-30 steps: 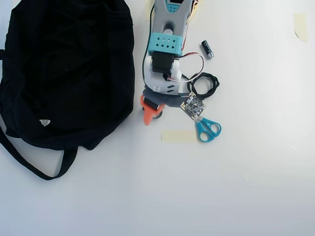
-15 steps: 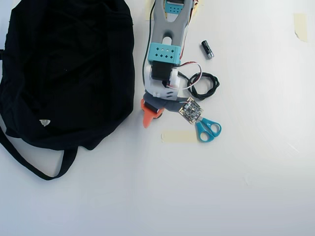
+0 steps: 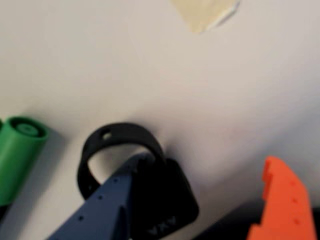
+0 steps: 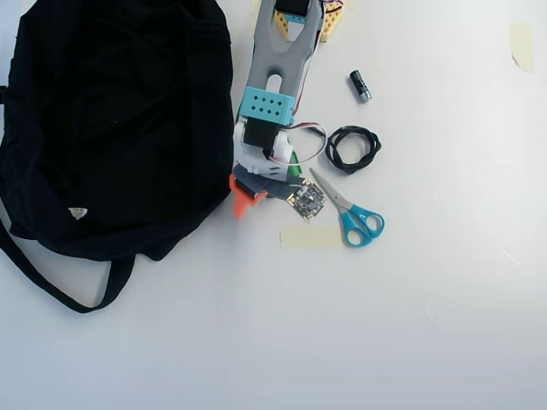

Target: Put the bike light into the black bag

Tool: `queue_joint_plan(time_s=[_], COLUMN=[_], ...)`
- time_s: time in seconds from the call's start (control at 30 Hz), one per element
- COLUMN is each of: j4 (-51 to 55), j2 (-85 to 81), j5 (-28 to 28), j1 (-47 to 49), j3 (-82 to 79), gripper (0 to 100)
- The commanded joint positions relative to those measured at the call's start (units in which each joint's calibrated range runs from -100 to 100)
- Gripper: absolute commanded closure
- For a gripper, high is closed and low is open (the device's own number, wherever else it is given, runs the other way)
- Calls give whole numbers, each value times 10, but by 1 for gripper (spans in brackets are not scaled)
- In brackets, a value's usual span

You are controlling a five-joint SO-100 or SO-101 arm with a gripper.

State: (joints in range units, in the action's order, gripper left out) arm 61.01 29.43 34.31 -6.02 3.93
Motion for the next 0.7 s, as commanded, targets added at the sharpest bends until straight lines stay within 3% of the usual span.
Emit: queue_joint_plan(time_s=[0.0,0.13,0.37,0.67], j4=[-6,-5,-5,1], j2=[-5,2,29,28], j5=[2,-2,-1,-1], j1=[-11,-12,-6,-6], j3=[18,13,15,20], gripper=[70,73,98,98])
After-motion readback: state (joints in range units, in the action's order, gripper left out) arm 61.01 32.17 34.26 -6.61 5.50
